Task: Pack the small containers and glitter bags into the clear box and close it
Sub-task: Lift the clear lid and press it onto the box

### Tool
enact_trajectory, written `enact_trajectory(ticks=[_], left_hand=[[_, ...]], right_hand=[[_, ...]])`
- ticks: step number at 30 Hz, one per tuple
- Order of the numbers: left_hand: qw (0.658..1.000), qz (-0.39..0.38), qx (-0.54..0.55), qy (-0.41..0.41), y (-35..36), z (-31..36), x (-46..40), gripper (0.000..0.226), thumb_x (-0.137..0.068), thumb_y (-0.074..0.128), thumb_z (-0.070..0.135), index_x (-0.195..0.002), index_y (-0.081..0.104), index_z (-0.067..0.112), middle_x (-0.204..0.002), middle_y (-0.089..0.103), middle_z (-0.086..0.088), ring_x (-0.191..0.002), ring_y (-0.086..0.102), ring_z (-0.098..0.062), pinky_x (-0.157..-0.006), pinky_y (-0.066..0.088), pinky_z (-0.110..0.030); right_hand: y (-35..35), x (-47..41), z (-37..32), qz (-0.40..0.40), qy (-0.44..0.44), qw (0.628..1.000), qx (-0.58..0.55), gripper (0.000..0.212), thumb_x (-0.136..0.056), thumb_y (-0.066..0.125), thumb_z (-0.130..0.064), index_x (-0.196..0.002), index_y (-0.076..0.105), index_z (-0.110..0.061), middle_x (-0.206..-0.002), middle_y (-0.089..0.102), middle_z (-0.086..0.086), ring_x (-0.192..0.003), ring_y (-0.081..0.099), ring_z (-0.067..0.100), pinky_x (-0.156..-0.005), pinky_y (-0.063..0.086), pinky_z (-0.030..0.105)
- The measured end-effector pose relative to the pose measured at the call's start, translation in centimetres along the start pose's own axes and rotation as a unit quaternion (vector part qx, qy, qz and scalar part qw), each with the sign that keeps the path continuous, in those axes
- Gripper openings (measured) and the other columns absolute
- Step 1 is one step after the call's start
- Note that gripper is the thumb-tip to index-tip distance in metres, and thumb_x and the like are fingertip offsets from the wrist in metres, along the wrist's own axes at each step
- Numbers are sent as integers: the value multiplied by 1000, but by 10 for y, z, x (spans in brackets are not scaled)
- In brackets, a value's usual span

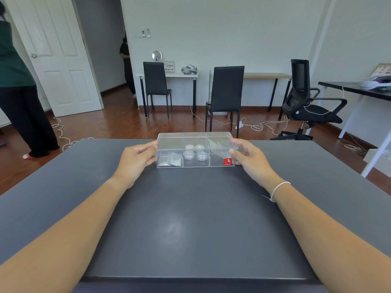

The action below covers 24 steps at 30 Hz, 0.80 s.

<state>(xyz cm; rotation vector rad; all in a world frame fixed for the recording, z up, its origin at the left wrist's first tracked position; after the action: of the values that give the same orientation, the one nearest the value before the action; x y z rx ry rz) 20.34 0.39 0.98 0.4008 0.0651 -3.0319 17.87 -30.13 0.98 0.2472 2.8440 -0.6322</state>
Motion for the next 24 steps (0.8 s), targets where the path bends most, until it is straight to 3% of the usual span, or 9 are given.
enact_trajectory(ticks=[6,13,19,24], left_hand=[[1000,-9,12,-4,1,-2,1,28,-90,54,14,-116,60,7,-112,62,5,-89,61,2,-75,52,-11],[1000,-18,-9,-11,4,-1,2,41,-82,64,12,-122,56,6,-119,59,1,-105,59,-10,-95,45,-29],[1000,-26,-15,-4,6,2,4,41,-83,63,11,-123,55,7,-116,60,4,-99,60,-5,-92,46,-23],[999,-28,-19,-1,7,2,4,40,-84,62,11,-123,55,7,-118,59,4,-105,58,-8,-93,46,-23]], right_hand=[[1,-1,4,-3,7,1000,-23,34,-88,59,-23,-121,55,-28,-120,62,6,-92,60,21,-92,52,40],[1,-2,5,-4,11,999,-39,35,-87,60,-21,-122,55,-26,-126,58,4,-97,59,22,-93,52,42],[0,0,4,1,10,999,-41,35,-87,60,-20,-122,55,-25,-129,56,2,-104,58,25,-93,52,40],[0,-1,4,3,11,999,-37,35,-87,60,-21,-122,55,-26,-129,56,1,-104,58,24,-93,52,41]])
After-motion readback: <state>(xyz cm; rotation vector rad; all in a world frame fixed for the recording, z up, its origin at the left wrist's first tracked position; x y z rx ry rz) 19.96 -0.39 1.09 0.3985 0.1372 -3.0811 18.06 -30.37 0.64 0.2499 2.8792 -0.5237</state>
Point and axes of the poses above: each hand's wrist, its own x-axis away from the middle knuckle, its own y-axis out of the palm, z = x × y, the point moved 10 cm from there along -x, towards the middle knuckle
